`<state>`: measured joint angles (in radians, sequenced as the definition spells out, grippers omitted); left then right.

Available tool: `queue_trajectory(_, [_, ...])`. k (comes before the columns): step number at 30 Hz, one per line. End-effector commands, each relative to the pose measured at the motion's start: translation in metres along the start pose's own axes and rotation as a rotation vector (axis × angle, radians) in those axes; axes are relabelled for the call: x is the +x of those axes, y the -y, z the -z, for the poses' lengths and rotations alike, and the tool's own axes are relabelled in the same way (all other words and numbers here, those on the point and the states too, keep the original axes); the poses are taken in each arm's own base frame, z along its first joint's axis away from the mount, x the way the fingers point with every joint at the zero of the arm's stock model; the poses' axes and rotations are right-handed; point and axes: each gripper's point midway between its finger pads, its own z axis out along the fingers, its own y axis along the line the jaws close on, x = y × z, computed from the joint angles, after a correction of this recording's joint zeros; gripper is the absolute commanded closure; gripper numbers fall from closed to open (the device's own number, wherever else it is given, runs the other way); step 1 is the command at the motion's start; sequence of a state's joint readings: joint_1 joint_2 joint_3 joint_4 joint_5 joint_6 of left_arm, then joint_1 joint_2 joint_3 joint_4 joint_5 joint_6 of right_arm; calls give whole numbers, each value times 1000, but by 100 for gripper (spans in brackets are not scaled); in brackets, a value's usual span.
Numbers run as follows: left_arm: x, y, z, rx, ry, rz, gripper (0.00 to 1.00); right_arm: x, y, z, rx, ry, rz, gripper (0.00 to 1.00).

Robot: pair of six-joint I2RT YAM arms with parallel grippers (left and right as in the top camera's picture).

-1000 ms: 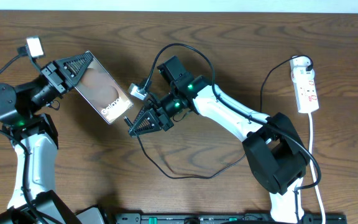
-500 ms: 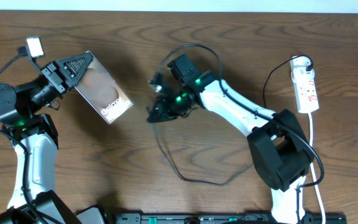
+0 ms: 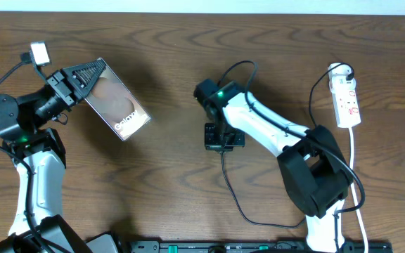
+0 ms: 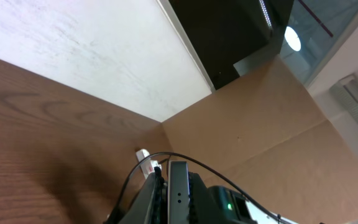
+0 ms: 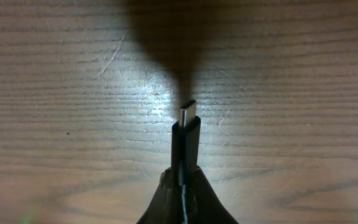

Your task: Plug charger to phone and switch on socket

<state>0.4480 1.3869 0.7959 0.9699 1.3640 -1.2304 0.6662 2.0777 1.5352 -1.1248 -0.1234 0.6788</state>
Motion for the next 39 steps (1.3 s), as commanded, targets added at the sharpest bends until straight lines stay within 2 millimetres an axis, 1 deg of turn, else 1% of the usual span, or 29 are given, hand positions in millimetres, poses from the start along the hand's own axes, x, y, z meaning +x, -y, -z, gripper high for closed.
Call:
queue_trajectory(1, [-1,5,0,9,-12,-23,93,3,5,-13,77,26,-29,99])
queue_trajectory(4, [-1,5,0,10,-14,-23,93,6,4,-21,84,20,-26,99])
queue_trajectory(6, [-1,5,0,10,-15,-23,93,7,4,-23,88,16,-27,99])
queue_trajectory(7, [-1,5,0,10,-15,-24,93,7,4,-23,87,17,-27,97])
queue_trajectory(8, [-1,5,0,10,-15,-23,92,7,4,-22,86,18,-28,90])
queue_trajectory(9, [-1,5,0,10,-14,-23,93,6,4,-22,85,19,-29,79])
queue_trajectory(11, [-1,5,0,10,-15,-24,93,6,5,-22,84,15,-33,67])
queue_trajectory(12, [-1,5,0,10,-16,-24,92,6,6,-22,83,14,-35,64])
queue_trajectory(14, [-1,5,0,10,-15,-24,92,5,6,-22,81,16,-37,62])
queue_trajectory(24, [-1,5,0,10,-15,-24,93,-8,-5,-23,31,62,-56,61])
queue_trajectory(31, [0,6,0,11,-19,-24,93,-1,-1,-23,51,36,-56,64])
queue_trajectory(34, [0,6,0,11,-19,-24,93,2,-2,-26,54,31,-55,67])
queue_trajectory(39, [0,6,0,11,-19,-24,93,0,-4,-33,54,32,-53,69])
